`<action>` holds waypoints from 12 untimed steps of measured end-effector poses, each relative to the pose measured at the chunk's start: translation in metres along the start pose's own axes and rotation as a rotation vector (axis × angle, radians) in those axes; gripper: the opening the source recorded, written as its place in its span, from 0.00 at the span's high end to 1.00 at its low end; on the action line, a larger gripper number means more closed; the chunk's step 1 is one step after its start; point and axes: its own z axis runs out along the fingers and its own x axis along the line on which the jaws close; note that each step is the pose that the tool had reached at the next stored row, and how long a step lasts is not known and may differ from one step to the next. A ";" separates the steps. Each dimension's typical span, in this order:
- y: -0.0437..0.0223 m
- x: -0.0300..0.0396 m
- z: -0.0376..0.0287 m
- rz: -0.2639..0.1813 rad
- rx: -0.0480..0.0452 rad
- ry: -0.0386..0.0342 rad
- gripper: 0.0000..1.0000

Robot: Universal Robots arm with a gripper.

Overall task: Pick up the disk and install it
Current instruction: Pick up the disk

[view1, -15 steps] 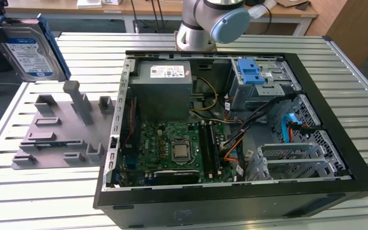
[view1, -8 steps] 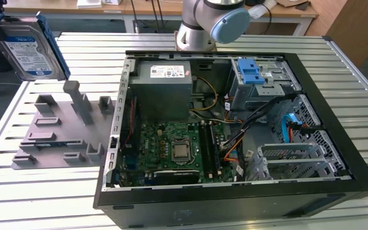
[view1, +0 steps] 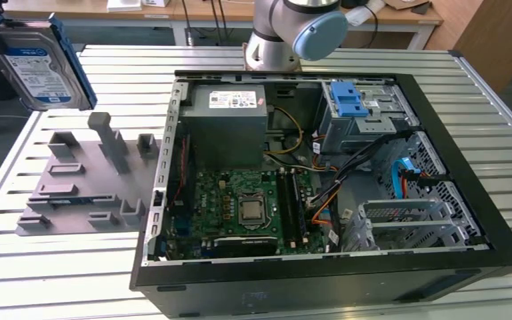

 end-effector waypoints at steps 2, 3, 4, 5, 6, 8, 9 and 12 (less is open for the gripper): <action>0.0000 0.0000 -0.0016 0.000 0.0000 0.0000 0.64; 0.0000 0.0000 -0.0023 0.000 0.0000 0.0000 0.64; 0.0000 0.0000 -0.0031 0.000 0.0001 0.0000 0.64; 0.0000 0.0000 -0.0039 0.000 0.0000 0.0000 0.64; 0.0000 0.0000 -0.0048 0.000 0.0001 0.0000 0.64; 0.0000 0.0000 -0.0066 0.000 0.0000 0.0000 0.64; 0.0000 -0.0001 -0.0075 0.000 0.0000 0.0000 0.64; 0.0000 -0.0001 -0.0101 0.000 0.0000 0.0000 0.64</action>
